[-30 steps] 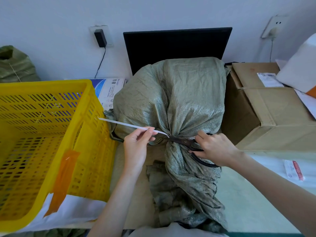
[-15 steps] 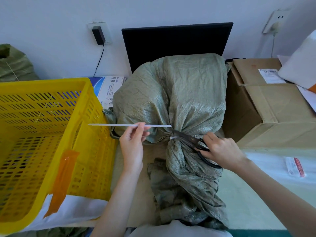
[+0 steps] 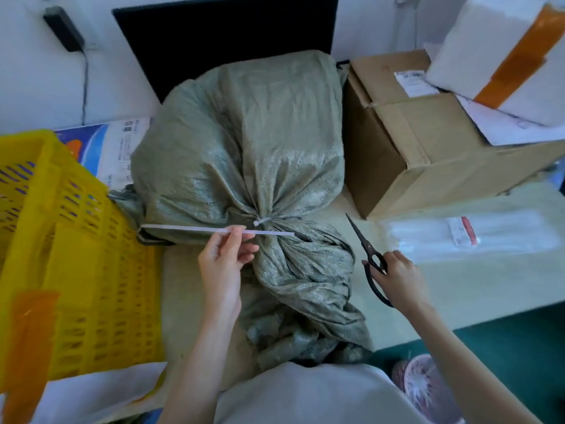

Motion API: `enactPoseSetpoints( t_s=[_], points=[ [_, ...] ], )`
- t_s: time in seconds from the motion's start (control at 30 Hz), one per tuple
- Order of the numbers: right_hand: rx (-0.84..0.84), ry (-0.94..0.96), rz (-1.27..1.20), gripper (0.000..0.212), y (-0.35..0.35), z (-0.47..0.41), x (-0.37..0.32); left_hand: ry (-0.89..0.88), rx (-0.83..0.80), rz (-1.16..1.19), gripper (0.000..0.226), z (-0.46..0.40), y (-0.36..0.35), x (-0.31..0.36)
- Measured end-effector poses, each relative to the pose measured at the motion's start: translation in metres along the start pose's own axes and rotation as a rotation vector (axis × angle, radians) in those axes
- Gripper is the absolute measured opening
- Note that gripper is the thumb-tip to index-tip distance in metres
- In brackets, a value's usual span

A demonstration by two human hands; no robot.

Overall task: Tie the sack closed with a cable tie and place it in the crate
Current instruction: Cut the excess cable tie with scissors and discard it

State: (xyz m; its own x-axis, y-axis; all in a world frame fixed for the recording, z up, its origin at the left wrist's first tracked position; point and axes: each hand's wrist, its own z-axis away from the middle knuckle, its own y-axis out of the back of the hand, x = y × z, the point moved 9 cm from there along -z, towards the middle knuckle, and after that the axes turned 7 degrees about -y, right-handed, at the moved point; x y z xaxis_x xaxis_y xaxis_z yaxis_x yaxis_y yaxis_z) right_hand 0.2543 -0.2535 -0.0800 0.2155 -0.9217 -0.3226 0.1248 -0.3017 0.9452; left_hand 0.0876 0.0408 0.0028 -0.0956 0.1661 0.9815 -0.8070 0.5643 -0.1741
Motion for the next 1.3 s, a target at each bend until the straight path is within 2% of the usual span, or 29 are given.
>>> enactPoseSetpoints(
  t_s=[0.13,0.37,0.5,0.73,0.9,1.0,1.1,1.2,1.3],
  points=[
    [-0.111,-0.182,0.027,0.041,-0.015,0.000,0.012,0.031,-0.104,-0.003,0.013,0.008,-0.021,-0.004],
    [-0.117,-0.310,0.024,0.040,-0.024,-0.015,0.011,0.099,-0.211,-0.057,0.013,0.016,-0.038,-0.013],
    [-0.142,-0.326,-0.002,0.038,-0.035,-0.018,0.010,0.108,-0.233,-0.086,0.013,0.021,-0.042,-0.015],
    [-0.130,-0.233,-0.090,0.029,-0.037,-0.013,0.005,0.102,-0.323,-0.180,0.014,0.025,-0.052,-0.014],
    [-0.048,-0.240,-0.303,0.036,-0.008,-0.015,0.004,0.086,-0.446,-0.275,0.013,0.028,-0.069,-0.013],
    [-0.013,-0.275,-0.608,0.025,0.030,0.000,-0.005,0.053,-0.529,-0.330,0.013,0.033,-0.086,-0.011],
    [-0.152,-0.173,-0.870,0.018,0.057,0.027,-0.032,0.010,-0.598,-0.358,0.012,0.039,-0.107,-0.009],
    [-0.299,-0.061,-0.876,0.023,0.058,0.053,-0.052,-0.002,-0.654,-0.366,0.011,0.047,-0.129,-0.012],
    [-0.284,-0.098,-0.924,0.017,0.050,0.063,-0.039,0.005,-0.724,-0.379,0.012,0.056,-0.150,-0.018]
  ],
)
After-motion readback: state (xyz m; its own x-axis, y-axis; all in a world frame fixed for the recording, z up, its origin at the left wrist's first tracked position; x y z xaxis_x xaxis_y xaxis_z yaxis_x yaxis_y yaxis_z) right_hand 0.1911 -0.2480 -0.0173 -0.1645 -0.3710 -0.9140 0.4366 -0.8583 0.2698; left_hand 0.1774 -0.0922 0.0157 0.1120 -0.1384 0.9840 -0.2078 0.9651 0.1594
